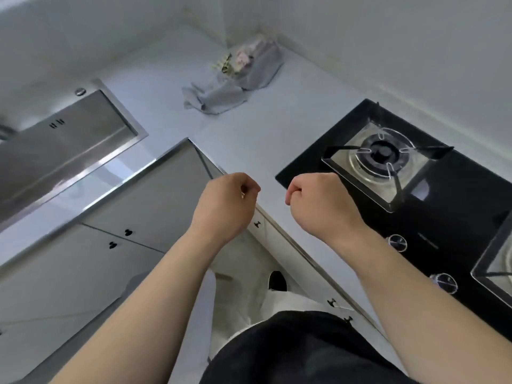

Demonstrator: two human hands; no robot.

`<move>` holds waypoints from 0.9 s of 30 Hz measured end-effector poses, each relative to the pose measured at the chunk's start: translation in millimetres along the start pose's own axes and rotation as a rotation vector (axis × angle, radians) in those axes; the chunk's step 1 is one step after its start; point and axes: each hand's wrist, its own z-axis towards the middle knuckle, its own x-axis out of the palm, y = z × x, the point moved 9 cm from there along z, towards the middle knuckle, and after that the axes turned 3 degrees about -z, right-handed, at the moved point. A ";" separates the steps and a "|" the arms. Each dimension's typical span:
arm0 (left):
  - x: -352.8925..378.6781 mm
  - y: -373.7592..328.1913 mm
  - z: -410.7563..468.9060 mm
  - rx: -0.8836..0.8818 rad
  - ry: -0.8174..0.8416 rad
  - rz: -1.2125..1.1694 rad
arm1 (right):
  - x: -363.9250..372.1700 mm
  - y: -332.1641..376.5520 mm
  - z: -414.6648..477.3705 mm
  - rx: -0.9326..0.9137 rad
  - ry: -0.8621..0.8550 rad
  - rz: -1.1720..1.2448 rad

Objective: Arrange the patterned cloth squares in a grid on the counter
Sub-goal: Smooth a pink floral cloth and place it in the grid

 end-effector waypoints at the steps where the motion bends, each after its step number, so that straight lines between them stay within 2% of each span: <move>1: -8.6 3.9 14.7 -0.011 -0.004 0.008 | -0.4 6.6 18.2 -0.009 0.014 0.003; 8: -42.7 34.9 99.2 -0.098 -0.015 -0.013 | 8.5 37.2 131.9 -0.054 0.068 -0.024; 17: -68.1 60.7 229.9 -0.026 0.037 -0.029 | 28.0 57.5 241.2 0.066 0.070 -0.032; 23: -67.7 87.1 341.6 0.079 0.217 0.042 | 59.3 56.2 339.2 0.256 0.060 -0.098; 27: -72.3 91.9 407.4 0.179 0.301 0.063 | 72.9 58.0 414.5 0.352 -0.010 -0.105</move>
